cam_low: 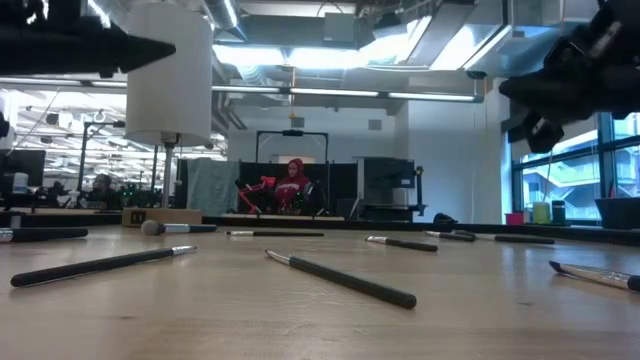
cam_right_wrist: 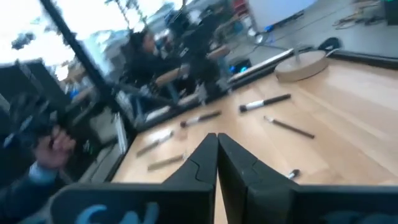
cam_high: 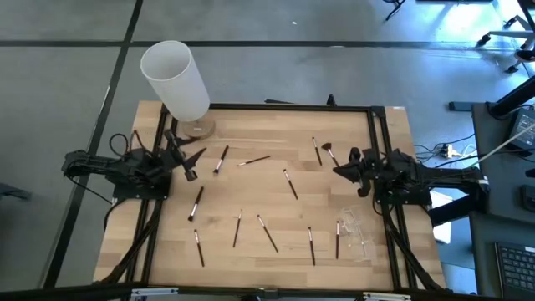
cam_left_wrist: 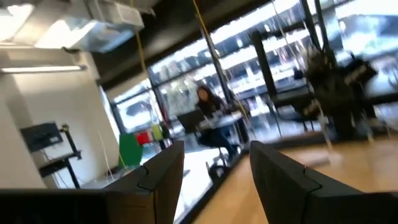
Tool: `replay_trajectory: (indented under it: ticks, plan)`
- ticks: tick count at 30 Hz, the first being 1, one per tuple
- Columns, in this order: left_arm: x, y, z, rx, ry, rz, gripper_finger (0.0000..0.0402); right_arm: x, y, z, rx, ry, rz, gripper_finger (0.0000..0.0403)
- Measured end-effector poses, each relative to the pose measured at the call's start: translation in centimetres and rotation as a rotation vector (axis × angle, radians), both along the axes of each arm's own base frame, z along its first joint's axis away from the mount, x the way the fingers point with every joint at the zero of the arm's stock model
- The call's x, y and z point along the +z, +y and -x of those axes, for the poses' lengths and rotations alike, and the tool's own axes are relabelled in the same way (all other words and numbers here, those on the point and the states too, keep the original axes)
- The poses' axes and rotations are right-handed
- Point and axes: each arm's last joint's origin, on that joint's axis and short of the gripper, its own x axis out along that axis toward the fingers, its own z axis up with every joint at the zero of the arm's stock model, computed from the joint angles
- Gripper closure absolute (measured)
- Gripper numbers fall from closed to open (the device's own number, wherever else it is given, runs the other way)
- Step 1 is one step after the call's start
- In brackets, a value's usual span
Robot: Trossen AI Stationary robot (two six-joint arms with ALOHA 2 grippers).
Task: Put items in baskets/containers
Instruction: Put the black angled eyeshadow brush into the transparent organizer
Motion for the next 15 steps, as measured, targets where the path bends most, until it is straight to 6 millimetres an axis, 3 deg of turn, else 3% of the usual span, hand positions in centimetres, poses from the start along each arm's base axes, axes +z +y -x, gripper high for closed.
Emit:
replay_trajectory:
  ticks: [6,15]
  plan:
    - [0.2,0.0,0.1,-0.019,-0.053,0.051,0.0222,0.0,-0.6,0.1,-0.216,-0.002,-0.05,0.0391]
    - [0.2,0.0,0.1,-0.026,-0.063,0.066,0.0222,-1.0,-0.8,-0.6,-0.285,0.162,-0.193,0.0391]
